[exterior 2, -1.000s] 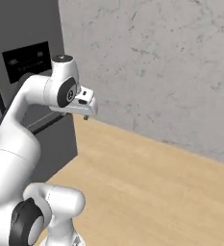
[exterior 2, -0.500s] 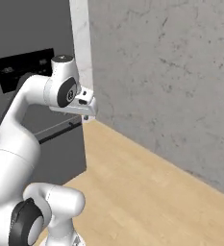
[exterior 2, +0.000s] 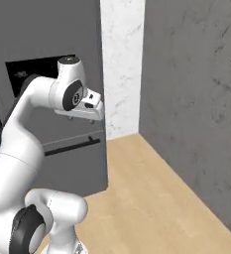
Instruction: Navigate to the fridge.
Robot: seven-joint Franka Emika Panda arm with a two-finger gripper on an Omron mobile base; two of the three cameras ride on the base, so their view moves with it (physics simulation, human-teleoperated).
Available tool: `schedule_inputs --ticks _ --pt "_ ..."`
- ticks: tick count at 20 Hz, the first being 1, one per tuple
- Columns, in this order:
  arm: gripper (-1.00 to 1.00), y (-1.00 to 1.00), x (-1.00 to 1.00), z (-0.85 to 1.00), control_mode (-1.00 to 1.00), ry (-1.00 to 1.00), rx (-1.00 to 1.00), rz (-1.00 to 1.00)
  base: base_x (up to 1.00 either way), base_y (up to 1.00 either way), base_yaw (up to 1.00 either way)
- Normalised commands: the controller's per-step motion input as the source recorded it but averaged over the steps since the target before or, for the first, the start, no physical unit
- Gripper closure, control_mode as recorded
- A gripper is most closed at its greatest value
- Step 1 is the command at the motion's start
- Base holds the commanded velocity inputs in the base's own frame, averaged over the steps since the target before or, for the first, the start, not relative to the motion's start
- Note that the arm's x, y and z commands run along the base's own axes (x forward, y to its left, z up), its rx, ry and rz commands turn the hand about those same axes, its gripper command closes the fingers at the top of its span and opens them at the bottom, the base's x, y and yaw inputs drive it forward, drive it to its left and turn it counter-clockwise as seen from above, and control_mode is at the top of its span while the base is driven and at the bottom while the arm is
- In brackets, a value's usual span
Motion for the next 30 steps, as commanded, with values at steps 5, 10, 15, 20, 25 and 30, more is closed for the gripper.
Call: schedule_inputs --ticks 5,10,15,20,25,30 --pt "-1.00 0.00 0.00 0.00 1.00 0.00 0.00 0.00 0.41 -0.28 0.74" --pt "-1.00 0.00 0.00 0.00 1.00 0.00 0.00 0.00 0.72 -0.30 0.69" --pt "-1.00 0.00 0.00 0.00 1.00 0.00 0.00 0.00 0.65 -0.65 0.49" --pt "-1.00 0.00 0.00 0.00 1.00 0.00 0.00 0.00 0.56 -0.79 0.29" --pt "-1.00 0.00 0.00 0.00 1.00 0.00 0.00 0.00 0.51 -0.55 0.23" --pt "-1.00 0.00 0.00 0.00 1.00 0.00 0.00 0.00 0.85 -0.29 0.21"
